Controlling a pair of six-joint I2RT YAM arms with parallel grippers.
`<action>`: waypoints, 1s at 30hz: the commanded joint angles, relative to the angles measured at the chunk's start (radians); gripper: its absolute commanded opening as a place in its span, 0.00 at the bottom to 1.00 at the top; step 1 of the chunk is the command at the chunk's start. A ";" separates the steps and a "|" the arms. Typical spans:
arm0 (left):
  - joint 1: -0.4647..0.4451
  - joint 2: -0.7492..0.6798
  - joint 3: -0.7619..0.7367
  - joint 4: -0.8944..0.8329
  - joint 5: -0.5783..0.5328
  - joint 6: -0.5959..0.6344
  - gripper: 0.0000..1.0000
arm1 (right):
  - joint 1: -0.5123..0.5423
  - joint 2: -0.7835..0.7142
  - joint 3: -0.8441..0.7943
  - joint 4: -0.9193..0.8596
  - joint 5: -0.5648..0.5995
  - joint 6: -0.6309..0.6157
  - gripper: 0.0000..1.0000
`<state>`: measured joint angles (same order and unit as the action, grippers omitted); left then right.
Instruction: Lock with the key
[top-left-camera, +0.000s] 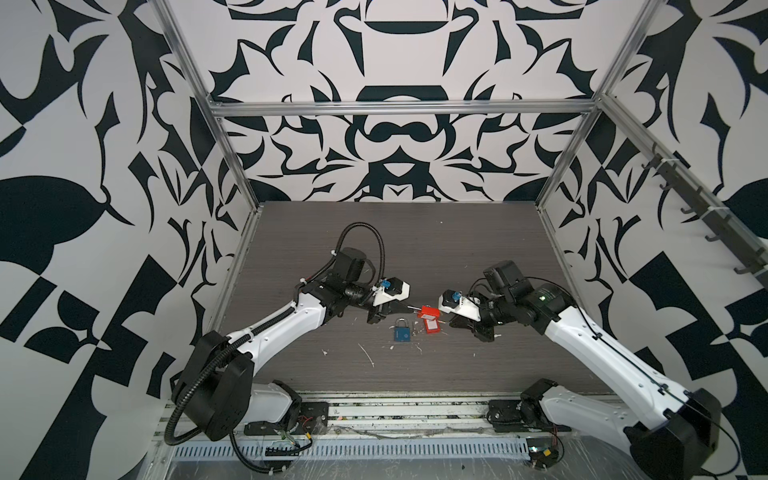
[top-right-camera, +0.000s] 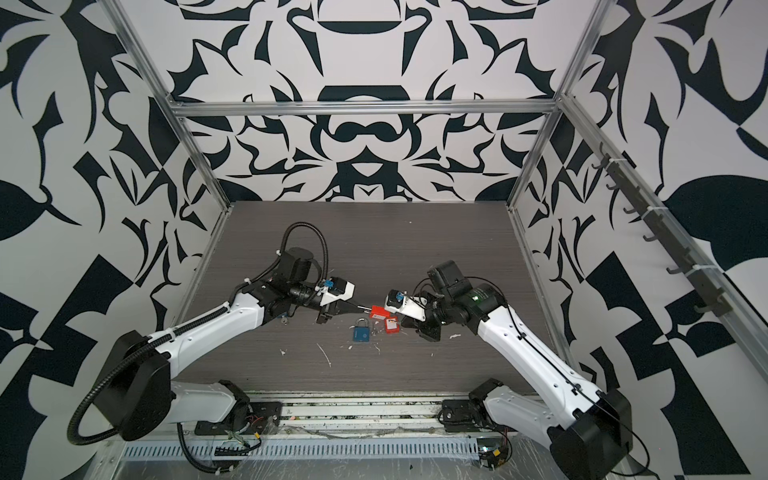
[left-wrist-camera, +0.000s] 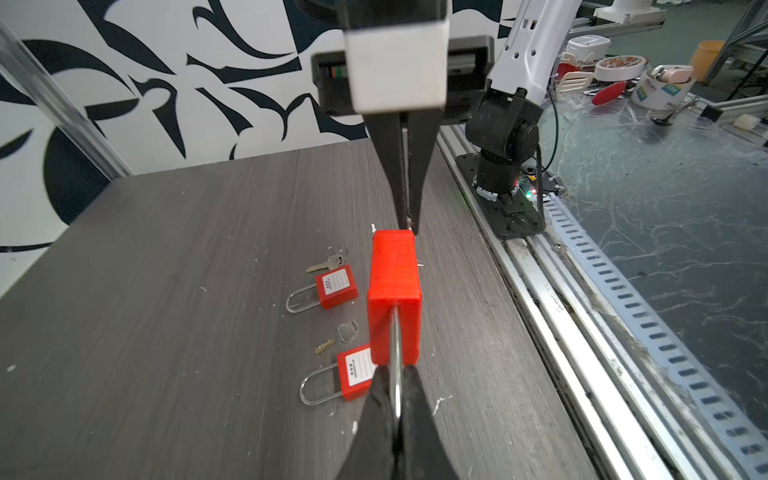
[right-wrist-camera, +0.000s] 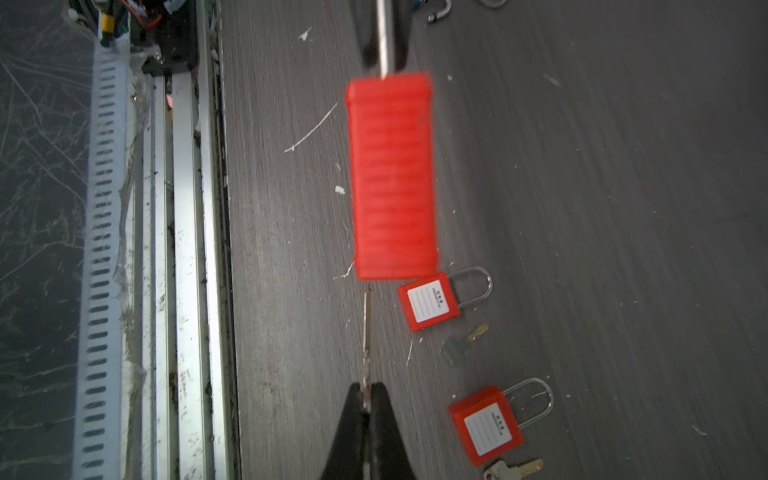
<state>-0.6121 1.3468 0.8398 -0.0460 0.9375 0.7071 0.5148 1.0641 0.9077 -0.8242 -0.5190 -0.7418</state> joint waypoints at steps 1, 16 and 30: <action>0.006 -0.021 0.015 -0.003 0.007 0.035 0.00 | 0.001 -0.024 0.011 -0.008 0.040 -0.015 0.00; 0.093 0.096 0.284 -0.536 -0.027 0.242 0.00 | 0.001 -0.100 -0.105 0.185 0.241 0.117 0.00; 0.093 0.468 0.753 -1.163 -0.355 0.437 0.00 | 0.002 -0.109 -0.147 0.295 0.432 0.357 0.00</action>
<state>-0.5220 1.7489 1.5158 -0.9874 0.6567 1.0691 0.5148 0.9752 0.7792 -0.5884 -0.1379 -0.4610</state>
